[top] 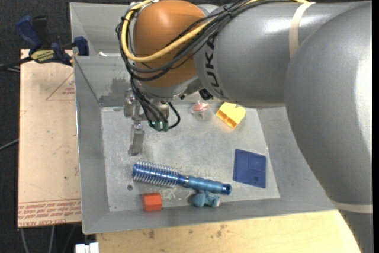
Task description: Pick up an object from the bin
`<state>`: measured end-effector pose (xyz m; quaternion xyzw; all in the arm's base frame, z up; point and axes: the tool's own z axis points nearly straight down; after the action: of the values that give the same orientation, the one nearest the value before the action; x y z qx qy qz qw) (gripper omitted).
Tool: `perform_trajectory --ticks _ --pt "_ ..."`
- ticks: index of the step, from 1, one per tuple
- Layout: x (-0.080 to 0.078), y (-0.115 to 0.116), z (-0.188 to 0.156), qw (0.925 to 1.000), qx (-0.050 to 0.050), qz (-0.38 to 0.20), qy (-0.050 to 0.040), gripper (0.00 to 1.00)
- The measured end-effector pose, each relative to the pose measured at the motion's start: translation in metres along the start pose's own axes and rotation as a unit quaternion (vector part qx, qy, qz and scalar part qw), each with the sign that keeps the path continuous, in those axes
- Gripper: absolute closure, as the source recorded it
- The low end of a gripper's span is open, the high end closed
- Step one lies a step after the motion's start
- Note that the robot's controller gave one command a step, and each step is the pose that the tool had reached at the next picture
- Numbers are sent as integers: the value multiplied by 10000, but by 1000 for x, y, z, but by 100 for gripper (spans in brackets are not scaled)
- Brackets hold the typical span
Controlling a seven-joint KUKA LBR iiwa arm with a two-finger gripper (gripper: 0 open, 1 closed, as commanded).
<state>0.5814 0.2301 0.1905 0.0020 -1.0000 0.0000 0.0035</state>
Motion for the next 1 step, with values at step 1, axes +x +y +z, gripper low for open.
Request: perform_trajectory --ticks 1 --pt "44 -101 122 9998 -8 -203 -7 0"
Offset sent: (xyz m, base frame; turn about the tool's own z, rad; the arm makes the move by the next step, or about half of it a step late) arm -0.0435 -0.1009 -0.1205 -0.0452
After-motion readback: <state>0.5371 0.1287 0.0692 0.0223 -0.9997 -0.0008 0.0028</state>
